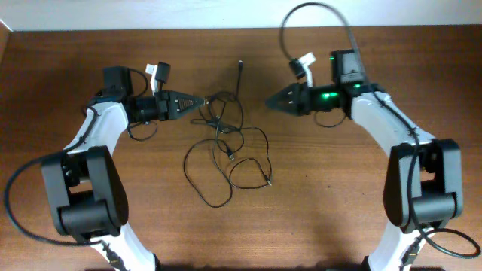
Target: Untangle cables
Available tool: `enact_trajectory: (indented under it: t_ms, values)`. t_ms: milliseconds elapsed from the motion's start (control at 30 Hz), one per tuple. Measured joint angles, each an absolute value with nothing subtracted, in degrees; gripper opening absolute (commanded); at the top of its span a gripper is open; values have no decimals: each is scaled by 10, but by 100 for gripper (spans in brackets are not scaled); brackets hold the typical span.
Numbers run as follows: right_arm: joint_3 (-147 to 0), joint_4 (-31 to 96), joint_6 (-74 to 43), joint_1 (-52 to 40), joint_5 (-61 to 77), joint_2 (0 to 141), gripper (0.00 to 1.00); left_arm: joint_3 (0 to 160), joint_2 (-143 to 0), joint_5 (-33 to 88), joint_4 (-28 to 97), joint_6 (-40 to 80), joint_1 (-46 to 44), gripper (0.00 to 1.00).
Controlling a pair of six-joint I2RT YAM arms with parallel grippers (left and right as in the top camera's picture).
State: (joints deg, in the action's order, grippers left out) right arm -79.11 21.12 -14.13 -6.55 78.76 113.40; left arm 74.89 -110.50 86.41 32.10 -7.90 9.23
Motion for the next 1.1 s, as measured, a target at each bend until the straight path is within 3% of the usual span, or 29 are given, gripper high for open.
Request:
enact_trajectory:
  t_ms: [333,467,633,833,900,1100]
  values:
    - [-792,266,-74,-75,870,1133,55,804,-917,802,224,54,83,0]
    - [-792,260,-74,-98,872,1133,66,809,-905,667,337,84,38,0]
    - [-792,208,-72,-116,875,1133,68,809,-905,449,408,199,-26,0]
    - [-792,78,-72,-181,878,1132,67,809,-905,389,447,368,-53,0]
    - [-792,46,-73,-209,867,1132,63,809,-905,392,452,399,-54,0]
    - [-792,55,-138,-215,753,1132,62,809,-905,390,463,206,-54,0]
